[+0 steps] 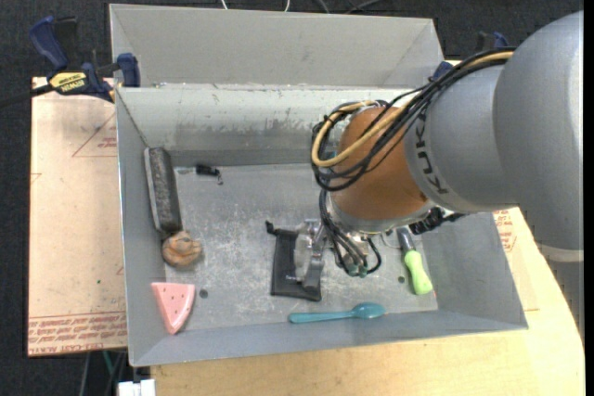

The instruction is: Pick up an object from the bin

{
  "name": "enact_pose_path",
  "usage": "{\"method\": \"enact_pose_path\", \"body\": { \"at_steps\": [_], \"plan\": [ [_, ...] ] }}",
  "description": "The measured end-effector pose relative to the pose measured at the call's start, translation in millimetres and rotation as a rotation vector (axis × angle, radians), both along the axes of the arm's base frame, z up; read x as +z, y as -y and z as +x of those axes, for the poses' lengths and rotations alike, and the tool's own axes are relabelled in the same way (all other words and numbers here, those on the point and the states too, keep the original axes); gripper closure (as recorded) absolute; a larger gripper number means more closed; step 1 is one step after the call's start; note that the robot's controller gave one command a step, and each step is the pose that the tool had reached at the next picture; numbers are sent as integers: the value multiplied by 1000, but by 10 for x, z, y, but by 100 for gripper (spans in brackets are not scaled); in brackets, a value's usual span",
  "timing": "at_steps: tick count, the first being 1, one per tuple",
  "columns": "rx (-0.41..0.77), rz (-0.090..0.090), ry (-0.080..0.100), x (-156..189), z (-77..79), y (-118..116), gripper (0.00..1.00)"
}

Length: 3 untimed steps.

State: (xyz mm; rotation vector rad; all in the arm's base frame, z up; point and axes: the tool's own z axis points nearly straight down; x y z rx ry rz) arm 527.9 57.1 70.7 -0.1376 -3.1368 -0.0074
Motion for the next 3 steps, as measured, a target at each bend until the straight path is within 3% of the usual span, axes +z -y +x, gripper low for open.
{"method": "enact_pose_path", "body": {
  "at_steps": [1, 2, 3],
  "plan": [
    [-1, 0, 0, 0, 0, 0, 100],
    [193, 0, 0, 123, 4, -88, 100],
    [304, 2, 2, 129, -6, -273, 0]
  ]
}}
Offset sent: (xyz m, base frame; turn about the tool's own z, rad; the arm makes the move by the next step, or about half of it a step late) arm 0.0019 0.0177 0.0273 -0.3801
